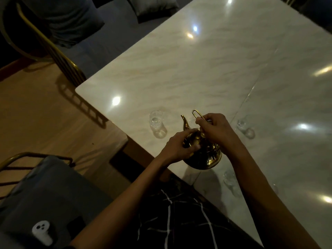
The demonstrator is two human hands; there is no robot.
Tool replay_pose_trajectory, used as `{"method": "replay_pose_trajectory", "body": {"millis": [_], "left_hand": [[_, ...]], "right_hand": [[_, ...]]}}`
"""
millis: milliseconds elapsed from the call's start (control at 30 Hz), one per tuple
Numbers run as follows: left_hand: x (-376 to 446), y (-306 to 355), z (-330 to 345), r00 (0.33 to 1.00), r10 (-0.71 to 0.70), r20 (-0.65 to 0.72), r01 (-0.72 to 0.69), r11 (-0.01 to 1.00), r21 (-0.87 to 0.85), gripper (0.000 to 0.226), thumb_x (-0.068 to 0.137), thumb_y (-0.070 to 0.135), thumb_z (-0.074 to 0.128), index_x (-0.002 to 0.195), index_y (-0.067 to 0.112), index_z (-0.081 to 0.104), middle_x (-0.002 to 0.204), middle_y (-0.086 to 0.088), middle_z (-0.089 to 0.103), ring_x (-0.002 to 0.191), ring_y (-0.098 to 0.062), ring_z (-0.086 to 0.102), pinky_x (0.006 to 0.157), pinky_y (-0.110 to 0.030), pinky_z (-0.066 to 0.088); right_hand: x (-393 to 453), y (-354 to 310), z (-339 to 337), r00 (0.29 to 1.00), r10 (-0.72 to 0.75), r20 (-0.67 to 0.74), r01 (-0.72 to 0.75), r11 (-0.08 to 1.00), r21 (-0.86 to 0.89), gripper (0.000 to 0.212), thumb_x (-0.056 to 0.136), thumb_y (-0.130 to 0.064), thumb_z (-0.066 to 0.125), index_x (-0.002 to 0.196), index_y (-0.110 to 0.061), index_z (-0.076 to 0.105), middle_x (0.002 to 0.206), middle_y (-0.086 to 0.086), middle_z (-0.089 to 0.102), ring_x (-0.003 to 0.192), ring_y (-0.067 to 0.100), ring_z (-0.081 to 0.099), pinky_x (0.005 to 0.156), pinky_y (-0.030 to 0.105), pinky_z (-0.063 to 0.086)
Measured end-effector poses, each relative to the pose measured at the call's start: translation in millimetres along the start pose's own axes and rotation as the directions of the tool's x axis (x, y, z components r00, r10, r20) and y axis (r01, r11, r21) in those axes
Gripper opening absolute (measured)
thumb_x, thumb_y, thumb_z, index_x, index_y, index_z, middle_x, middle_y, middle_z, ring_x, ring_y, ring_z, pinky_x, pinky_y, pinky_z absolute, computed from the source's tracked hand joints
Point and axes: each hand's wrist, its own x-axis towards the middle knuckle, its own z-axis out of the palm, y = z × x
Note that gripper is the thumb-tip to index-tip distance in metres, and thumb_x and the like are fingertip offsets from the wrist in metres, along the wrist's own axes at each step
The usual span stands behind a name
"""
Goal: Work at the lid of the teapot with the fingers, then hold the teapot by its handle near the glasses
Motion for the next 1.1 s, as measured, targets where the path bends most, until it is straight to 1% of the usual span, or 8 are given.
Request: {"method": "replay_pose_trajectory", "body": {"millis": [167,367,500,567,700,833,967,1100], "left_hand": [[0.0,-0.2,17.5,0.998,0.033,0.052,-0.033,0.999,-0.002,0.063,0.091,0.028,0.078,0.149,0.030,0.052,0.143,-0.002,0.059,0.116,-0.010,0.054,0.095,-0.026,0.047],[-4.6,7.1,40.8,0.994,0.053,0.095,-0.056,0.998,0.026,0.064,0.090,0.025,0.079,0.149,0.027,0.053,0.142,0.002,0.056,0.117,-0.006,0.050,0.088,-0.012,0.042],[-4.5,14.0,58.2,0.993,0.041,0.115,-0.047,0.998,0.050,0.065,0.088,0.027,0.081,0.147,0.029,0.054,0.142,0.000,0.055,0.119,-0.006,0.048,0.085,-0.005,0.036],[-3.4,19.4,68.0,0.992,0.031,0.122,-0.040,0.997,0.065,0.067,0.086,0.029,0.083,0.146,0.029,0.055,0.140,0.000,0.055,0.117,-0.007,0.050,0.085,-0.007,0.037],[-3.5,35.2,95.6,0.991,0.030,0.133,-0.036,0.998,0.043,0.069,0.081,0.027,0.088,0.143,0.026,0.060,0.126,0.008,0.058,0.118,-0.015,0.059,0.099,-0.037,0.054],[-8.3,50.0,136.5,0.988,0.048,0.149,-0.061,0.995,0.084,0.069,0.076,0.033,0.091,0.139,0.033,0.063,0.127,0.011,0.059,0.124,-0.013,0.056,0.105,-0.040,0.051],[-11.8,57.9,182.2,0.976,0.087,0.200,-0.117,0.983,0.141,0.067,0.076,0.037,0.091,0.131,0.052,0.057,0.125,0.018,0.051,0.126,-0.010,0.049,0.105,-0.031,0.045],[-13.0,65.1,228.5,0.958,0.091,0.270,-0.138,0.977,0.160,0.064,0.074,0.035,0.092,0.121,0.061,0.055,0.124,0.022,0.053,0.114,0.008,0.054,0.091,-0.008,0.045]], "right_hand": [[-18.2,28.4,-7.1,0.994,0.108,-0.025,-0.105,0.991,0.077,0.024,0.094,-0.036,0.059,0.102,-0.016,0.070,0.093,0.004,0.071,0.084,0.017,0.070,0.066,0.031,0.053],[-42.0,51.5,-23.5,0.989,0.145,-0.037,-0.136,0.972,0.190,0.020,0.096,-0.028,0.058,0.101,-0.011,0.068,0.067,-0.001,0.067,0.047,0.005,0.061,0.051,0.024,0.048],[-54.6,70.0,-38.0,0.990,0.139,-0.034,-0.126,0.958,0.256,0.019,0.096,-0.028,0.058,0.100,-0.012,0.067,0.059,-0.003,0.064,0.045,0.009,0.058,0.054,0.028,0.049],[-61.1,80.7,-46.9,0.990,0.135,-0.029,-0.122,0.951,0.285,0.019,0.097,-0.029,0.058,0.100,-0.012,0.067,0.057,-0.003,0.064,0.046,0.010,0.057,0.054,0.029,0.051],[-76.5,107.4,-70.2,0.991,0.133,-0.032,-0.115,0.937,0.331,0.018,0.098,-0.028,0.056,0.103,-0.013,0.066,0.065,-0.002,0.065,0.050,0.010,0.058,0.052,0.027,0.050],[-101.4,143.0,-100.4,0.989,0.140,-0.050,-0.112,0.921,0.374,0.019,0.098,-0.027,0.055,0.100,-0.012,0.066,0.066,-0.002,0.065,0.049,0.010,0.059,0.053,0.030,0.050],[-128.4,185.1,-128.6,0.987,0.138,-0.082,-0.095,0.912,0.398,0.020,0.098,-0.027,0.053,0.099,-0.011,0.065,0.067,0.002,0.066,0.051,0.014,0.060,0.054,0.032,0.051],[-153.7,229.5,-149.5,0.974,0.177,-0.139,-0.109,0.910,0.399,0.022,0.096,-0.031,0.053,0.093,-0.012,0.065,0.066,0.006,0.066,0.053,0.016,0.061,0.057,0.033,0.050]]}}
